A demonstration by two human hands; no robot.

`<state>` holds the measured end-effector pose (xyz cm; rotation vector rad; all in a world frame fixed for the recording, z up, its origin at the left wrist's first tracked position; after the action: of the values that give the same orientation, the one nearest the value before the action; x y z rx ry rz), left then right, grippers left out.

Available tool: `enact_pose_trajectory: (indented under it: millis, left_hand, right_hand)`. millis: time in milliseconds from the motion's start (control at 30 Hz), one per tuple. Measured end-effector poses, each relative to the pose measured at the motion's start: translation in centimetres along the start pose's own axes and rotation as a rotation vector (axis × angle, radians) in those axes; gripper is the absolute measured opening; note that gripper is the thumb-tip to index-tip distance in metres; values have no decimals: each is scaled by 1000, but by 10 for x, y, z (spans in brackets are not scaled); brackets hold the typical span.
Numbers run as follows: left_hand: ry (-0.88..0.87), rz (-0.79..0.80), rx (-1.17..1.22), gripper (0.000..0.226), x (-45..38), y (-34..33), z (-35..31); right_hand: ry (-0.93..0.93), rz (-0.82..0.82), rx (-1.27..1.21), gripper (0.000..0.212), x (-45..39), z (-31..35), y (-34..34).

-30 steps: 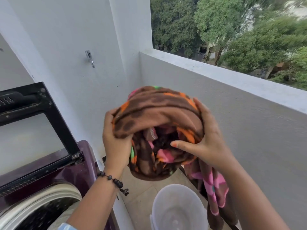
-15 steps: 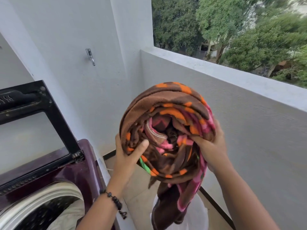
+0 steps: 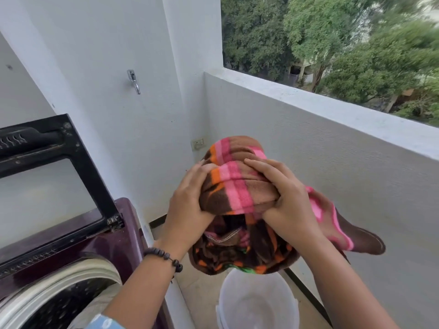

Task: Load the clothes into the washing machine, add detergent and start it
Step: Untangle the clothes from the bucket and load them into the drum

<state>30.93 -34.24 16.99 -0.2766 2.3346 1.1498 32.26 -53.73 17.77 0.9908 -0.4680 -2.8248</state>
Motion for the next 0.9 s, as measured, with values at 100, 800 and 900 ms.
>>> enact_pose_trajectory:
  millis: [100, 800, 900]
  left_hand:
    - [40, -154, 63, 38, 0, -3, -3]
    - [735, -237, 895, 74, 27, -16, 12]
    - [661, 67, 726, 102, 30, -8, 16]
  right_hand:
    - [-20, 43, 62, 80, -1, 6, 3]
    - [-279, -323, -302, 72, 16, -45, 13]
    - [-204, -321, -131, 63, 8, -38, 27]
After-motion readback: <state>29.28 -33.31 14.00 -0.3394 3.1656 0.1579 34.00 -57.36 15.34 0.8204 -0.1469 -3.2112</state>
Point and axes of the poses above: each hand's wrist, its own x-axis away from the middle knuckle, its own y-axis out of the back of the hand, z = x × y, the point moved 1 cm from there along -x, towards the middle knuckle, and after that the axes turned 11 degrees about -x, right-handed, at the moved point
